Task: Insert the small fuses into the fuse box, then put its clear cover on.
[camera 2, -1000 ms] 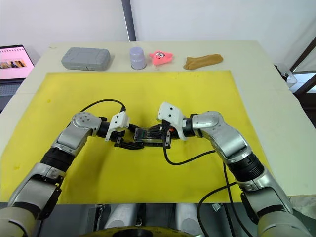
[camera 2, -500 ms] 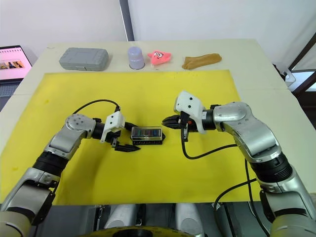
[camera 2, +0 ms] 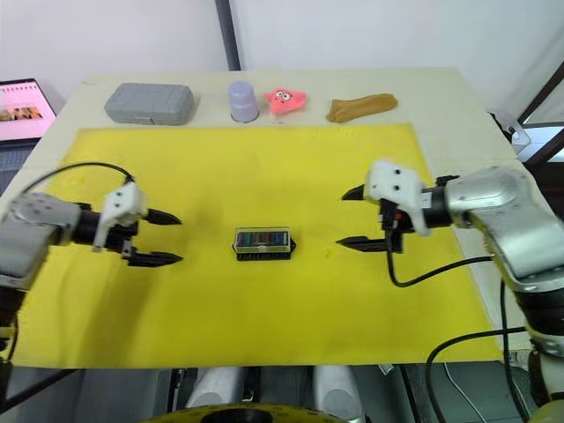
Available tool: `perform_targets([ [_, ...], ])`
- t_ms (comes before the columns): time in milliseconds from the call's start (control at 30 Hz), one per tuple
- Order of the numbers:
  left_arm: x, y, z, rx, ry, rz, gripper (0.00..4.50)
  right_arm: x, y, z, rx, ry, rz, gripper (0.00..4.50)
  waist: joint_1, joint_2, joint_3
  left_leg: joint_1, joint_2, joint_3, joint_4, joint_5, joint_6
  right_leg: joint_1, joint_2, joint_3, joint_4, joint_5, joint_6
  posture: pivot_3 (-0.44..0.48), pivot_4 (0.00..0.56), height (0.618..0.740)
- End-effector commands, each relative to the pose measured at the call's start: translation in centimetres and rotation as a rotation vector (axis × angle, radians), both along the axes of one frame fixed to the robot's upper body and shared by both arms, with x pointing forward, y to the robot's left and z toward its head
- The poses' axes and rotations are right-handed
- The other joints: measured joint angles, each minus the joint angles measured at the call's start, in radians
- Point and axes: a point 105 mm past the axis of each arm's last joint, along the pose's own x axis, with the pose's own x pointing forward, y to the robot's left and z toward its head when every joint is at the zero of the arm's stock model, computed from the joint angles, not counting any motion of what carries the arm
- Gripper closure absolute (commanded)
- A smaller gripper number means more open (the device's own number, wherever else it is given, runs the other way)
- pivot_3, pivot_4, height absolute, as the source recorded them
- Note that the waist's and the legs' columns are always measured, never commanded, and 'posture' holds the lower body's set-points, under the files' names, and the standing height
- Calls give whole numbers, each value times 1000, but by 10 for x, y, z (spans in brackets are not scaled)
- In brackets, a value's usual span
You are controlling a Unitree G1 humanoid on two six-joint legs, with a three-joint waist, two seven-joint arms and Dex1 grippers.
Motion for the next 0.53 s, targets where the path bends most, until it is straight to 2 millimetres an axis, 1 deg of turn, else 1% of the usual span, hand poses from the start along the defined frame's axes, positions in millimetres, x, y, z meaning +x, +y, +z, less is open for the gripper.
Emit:
perform_targets([
  [33,-15,1,44,-50,-96,30,0,-4,-21,12,-31,-38,-1,90,1,0,1,-1,0,0,0,0,0,0,-1,0,-1,0,0,0,150,740],
  [100,-26,4,51,-54,-100,51,0,-5,-31,13,-52,-39,-16,90,-1,0,1,-1,-1,1,0,0,0,0,-1,0,-1,0,0,0,150,740],
  [200,-37,11,55,-41,-101,87,0,-6,-38,20,-64,-50,-24,90,-4,2,3,0,-1,1,0,0,0,0,-2,1,-1,0,0,0,150,740],
  [333,-45,19,57,-38,-83,118,0,-7,-43,28,-75,-58,-28,90,-4,4,5,2,1,1,-2,0,0,0,0,0,0,0,0,0,150,740],
  [533,-50,25,52,-28,-40,140,0,-10,-44,32,-84,-61,-23,90,-3,5,7,2,1,2,-3,0,-1,0,-1,1,0,0,0,0,150,740],
])
